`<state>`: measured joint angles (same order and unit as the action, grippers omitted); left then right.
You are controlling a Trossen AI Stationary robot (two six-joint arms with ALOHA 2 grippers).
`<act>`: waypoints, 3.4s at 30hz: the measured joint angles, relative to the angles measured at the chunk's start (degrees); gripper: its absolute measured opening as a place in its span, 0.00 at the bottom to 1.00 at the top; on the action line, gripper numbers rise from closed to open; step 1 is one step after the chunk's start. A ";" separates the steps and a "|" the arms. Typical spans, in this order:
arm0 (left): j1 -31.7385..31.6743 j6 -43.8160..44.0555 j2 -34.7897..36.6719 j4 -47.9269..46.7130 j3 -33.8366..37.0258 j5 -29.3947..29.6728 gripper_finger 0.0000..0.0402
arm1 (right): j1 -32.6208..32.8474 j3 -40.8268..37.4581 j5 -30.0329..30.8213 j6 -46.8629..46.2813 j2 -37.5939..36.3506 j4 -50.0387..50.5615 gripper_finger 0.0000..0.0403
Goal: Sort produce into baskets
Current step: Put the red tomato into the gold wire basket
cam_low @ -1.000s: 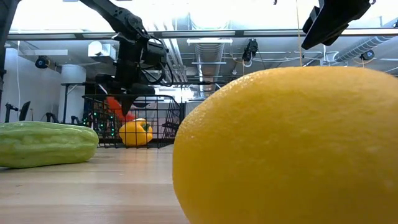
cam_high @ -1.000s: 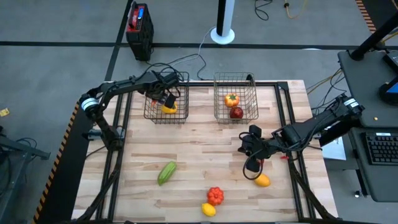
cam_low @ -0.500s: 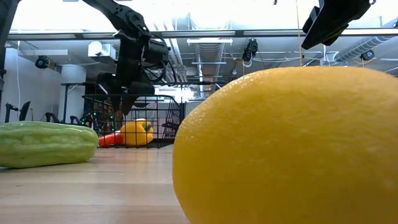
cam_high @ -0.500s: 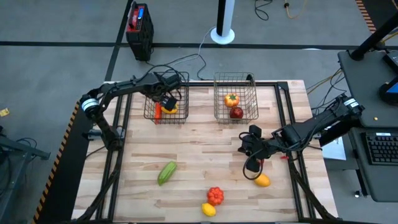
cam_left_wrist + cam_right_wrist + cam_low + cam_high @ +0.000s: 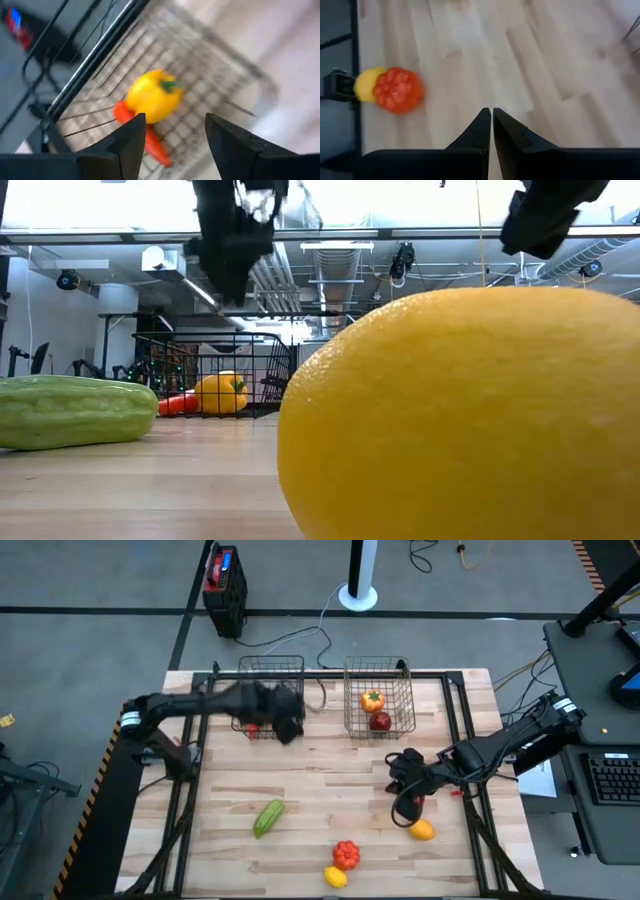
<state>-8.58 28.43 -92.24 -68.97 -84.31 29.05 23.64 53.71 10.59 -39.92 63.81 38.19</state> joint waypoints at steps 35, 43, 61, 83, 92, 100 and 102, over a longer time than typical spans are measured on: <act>31.32 9.66 0.28 3.61 1.57 14.16 0.47 | 0.00 -0.42 -13.25 -31.90 0.11 24.32 0.55; 31.32 9.61 0.28 4.30 1.57 15.56 0.47 | -0.02 -0.73 -9.99 -33.15 0.13 22.66 0.80; 31.30 9.61 0.26 5.30 1.57 15.61 0.47 | -0.02 -9.13 -8.94 -36.77 0.17 15.17 0.78; 31.30 8.56 0.26 6.41 1.59 16.81 0.47 | -0.05 -10.93 -9.30 -35.20 10.52 7.52 0.78; 31.30 8.54 0.26 6.45 1.59 16.93 0.47 | -0.07 -9.68 -10.05 -32.81 14.95 7.20 0.78; 31.30 8.54 0.26 6.57 1.59 16.93 0.47 | 0.98 -10.40 -5.62 -25.26 16.63 6.39 0.82; 31.30 8.54 0.26 6.59 1.59 16.93 0.47 | 0.89 -10.06 -5.41 -23.61 16.81 6.27 0.83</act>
<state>22.72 36.97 -91.98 -62.38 -82.72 45.98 24.52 43.66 5.18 -63.54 80.62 44.46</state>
